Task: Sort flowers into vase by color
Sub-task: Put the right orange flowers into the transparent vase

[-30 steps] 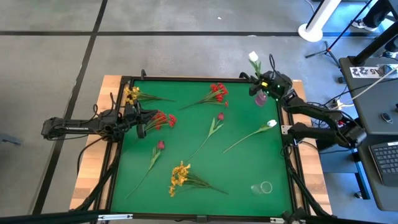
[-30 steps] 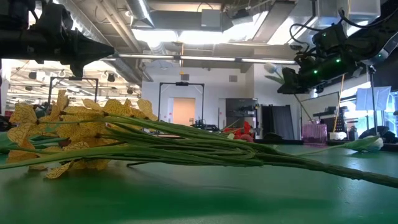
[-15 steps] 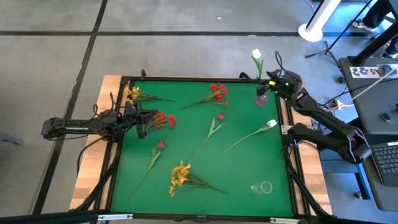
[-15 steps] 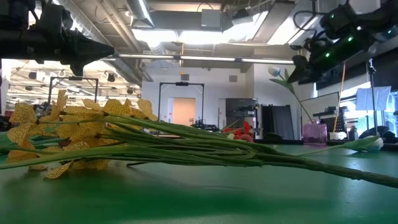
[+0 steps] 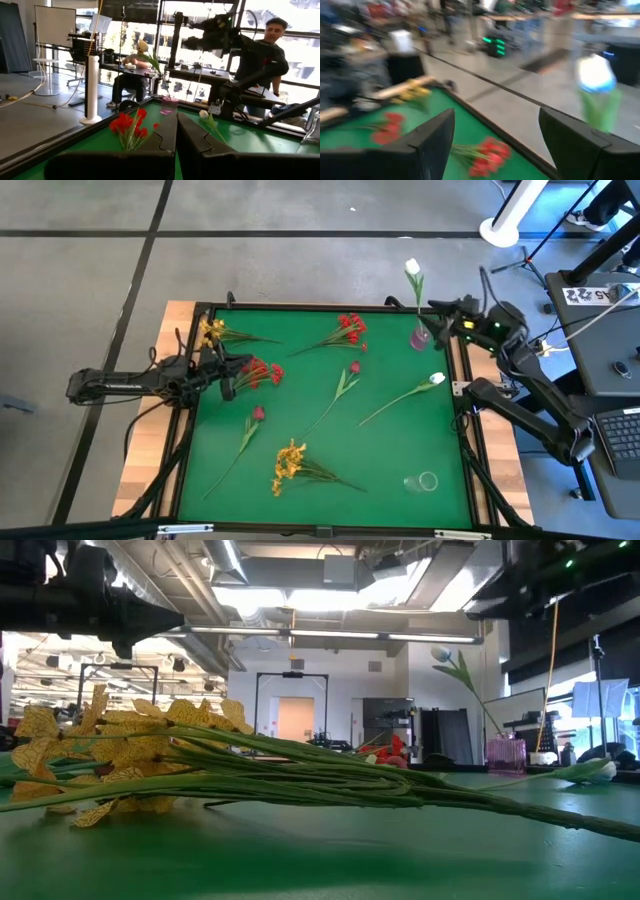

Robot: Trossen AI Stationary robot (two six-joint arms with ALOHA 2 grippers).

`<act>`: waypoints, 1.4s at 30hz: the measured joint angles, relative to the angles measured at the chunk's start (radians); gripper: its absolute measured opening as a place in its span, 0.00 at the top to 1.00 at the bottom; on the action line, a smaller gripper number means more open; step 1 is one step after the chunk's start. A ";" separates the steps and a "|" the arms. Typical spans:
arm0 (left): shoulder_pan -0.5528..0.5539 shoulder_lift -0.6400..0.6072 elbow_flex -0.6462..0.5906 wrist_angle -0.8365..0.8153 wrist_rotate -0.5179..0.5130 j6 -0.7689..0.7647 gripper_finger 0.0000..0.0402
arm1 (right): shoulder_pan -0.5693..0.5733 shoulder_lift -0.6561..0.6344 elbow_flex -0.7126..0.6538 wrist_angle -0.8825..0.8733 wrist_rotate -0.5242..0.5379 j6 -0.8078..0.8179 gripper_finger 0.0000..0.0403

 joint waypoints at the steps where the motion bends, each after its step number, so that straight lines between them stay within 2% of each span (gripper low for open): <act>1: 0.000 0.003 0.000 -0.002 0.006 0.000 1.00 | 0.000 -0.014 0.004 -0.002 -0.031 0.014 0.29; 5: 0.000 0.029 0.000 0.013 0.047 0.000 1.00 | 0.000 -0.061 0.009 -0.004 -0.120 0.057 0.29; 10: 0.000 0.115 0.040 0.051 0.090 0.037 1.00 | 0.000 -0.081 0.009 -0.004 -0.142 0.078 0.29; 15: 0.000 0.281 0.158 0.047 0.091 0.104 1.00 | 0.000 -0.079 0.009 0.010 -0.161 0.088 0.29; 20: 0.000 0.478 0.295 0.045 0.053 0.191 1.00 | 0.000 -0.078 0.025 0.168 -0.255 0.204 0.29; 24: 0.000 0.606 0.393 0.033 -0.004 0.207 0.99 | 0.000 -0.076 0.115 0.109 -0.293 0.209 0.29; 27: 0.011 0.687 0.491 -0.090 0.010 0.161 0.94 | 0.000 -0.075 0.178 -0.010 -0.293 0.185 0.29; 33: 0.031 0.823 0.642 -0.262 -0.005 0.152 0.73 | 0.000 -0.075 0.261 -0.185 -0.287 0.111 0.29; 37: 0.090 0.859 0.735 -0.454 -0.009 0.002 0.63 | 0.000 -0.072 0.270 -0.227 -0.262 0.064 0.29; 42: 0.203 0.865 0.782 -0.673 -0.015 -0.161 0.58 | 0.000 -0.030 0.270 -0.247 -0.225 0.029 0.29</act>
